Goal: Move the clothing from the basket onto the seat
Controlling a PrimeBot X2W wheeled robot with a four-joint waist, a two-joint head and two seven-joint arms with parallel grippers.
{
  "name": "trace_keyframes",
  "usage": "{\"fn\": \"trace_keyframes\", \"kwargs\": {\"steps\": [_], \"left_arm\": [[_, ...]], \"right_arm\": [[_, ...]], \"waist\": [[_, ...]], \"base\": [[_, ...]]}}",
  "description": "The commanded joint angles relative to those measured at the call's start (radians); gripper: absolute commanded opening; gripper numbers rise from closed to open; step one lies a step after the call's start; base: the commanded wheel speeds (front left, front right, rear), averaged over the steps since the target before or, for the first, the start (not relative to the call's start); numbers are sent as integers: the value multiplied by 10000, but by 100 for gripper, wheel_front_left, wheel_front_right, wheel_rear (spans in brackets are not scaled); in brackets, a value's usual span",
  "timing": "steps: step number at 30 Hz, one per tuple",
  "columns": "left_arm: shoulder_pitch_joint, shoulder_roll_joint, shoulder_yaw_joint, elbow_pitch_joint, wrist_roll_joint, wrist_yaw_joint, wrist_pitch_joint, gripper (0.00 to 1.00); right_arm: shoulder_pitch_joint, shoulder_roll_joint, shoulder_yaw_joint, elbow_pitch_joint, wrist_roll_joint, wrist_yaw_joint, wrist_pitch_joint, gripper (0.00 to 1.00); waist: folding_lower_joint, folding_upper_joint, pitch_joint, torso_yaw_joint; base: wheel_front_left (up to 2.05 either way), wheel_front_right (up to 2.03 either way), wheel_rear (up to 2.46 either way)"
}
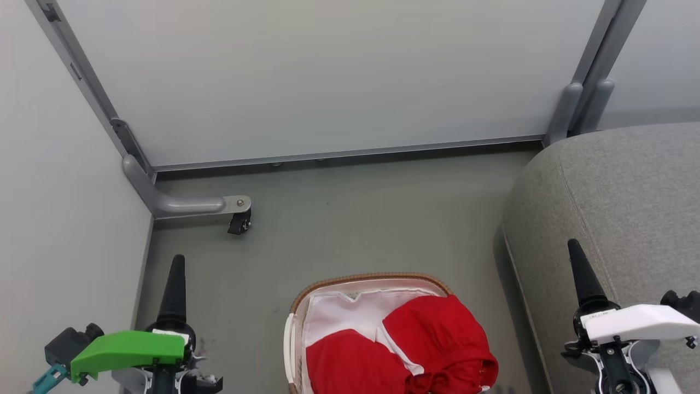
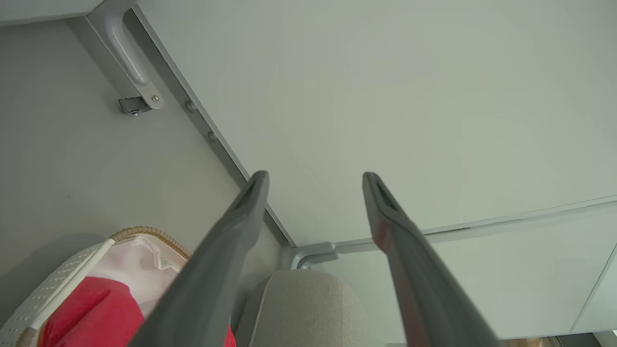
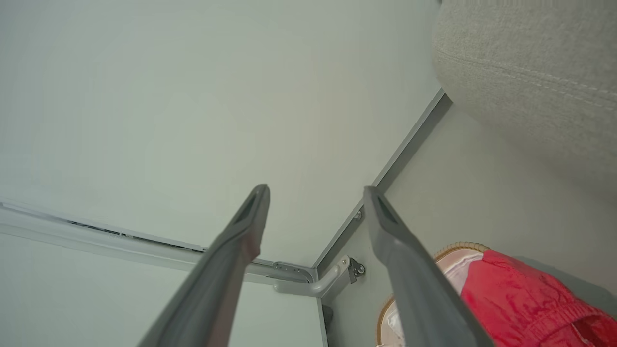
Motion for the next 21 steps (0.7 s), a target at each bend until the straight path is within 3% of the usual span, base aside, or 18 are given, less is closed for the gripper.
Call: {"fn": "trace_keyframes", "kwargs": {"steps": [1, 12, 21], "left_arm": [[-255, 59, -66, -238, 456, -26, -129, 100], [-180, 73, -476, -471, 3121, 205, -527, 100], [-22, 84, -736, -322, 4610, 342, -814, 100]], "right_arm": [[9, -91, 41, -284, -513, 1, -138, 100], [147, -107, 195, -336, -2326, 1, -539, 100], [209, -120, 286, -267, -3686, 2, -830, 100]], "waist": [[0, 0, 3, 6], [0, 0, 27, 45], [0, 0, 55, 86]], "base": [[0, 0, 0], [0, 0, 0], [0, 0, 0]]}}
